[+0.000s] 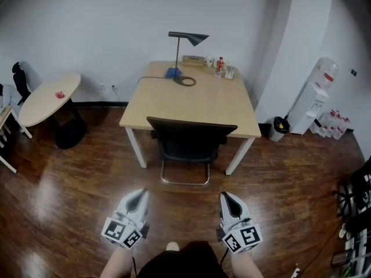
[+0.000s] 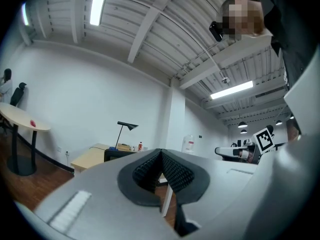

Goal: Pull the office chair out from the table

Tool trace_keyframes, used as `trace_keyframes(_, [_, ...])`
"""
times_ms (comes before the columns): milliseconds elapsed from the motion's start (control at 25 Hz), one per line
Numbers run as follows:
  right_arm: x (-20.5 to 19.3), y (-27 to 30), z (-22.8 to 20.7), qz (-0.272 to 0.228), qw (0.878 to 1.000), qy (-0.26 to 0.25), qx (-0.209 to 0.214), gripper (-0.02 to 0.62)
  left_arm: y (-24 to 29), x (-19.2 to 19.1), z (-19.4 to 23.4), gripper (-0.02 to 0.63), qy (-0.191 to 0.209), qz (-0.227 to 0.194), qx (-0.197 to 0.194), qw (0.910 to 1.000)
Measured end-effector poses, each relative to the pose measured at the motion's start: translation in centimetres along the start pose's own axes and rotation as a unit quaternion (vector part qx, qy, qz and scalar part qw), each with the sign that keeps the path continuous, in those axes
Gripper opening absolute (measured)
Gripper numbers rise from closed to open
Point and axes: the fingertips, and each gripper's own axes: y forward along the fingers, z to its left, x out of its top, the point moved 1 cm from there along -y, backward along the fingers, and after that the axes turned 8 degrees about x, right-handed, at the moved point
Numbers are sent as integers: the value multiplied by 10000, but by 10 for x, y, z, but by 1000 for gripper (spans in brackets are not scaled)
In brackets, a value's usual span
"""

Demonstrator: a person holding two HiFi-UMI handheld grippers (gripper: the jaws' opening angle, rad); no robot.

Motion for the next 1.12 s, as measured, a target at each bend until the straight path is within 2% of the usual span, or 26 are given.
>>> trace_keyframes(360, [-11, 58, -56, 75, 9999, 38, 76, 14, 69, -8, 25, 2, 28, -20, 123, 9999])
trace_keyframes(760, [8, 127, -140, 6, 9995, 27, 312, 14, 171, 3, 23, 2, 180, -135, 162, 9996])
trace_keyframes(1120, [18, 170, -188, 117, 9977, -110, 665, 14, 230, 1, 33, 2, 158, -228, 488, 9984])
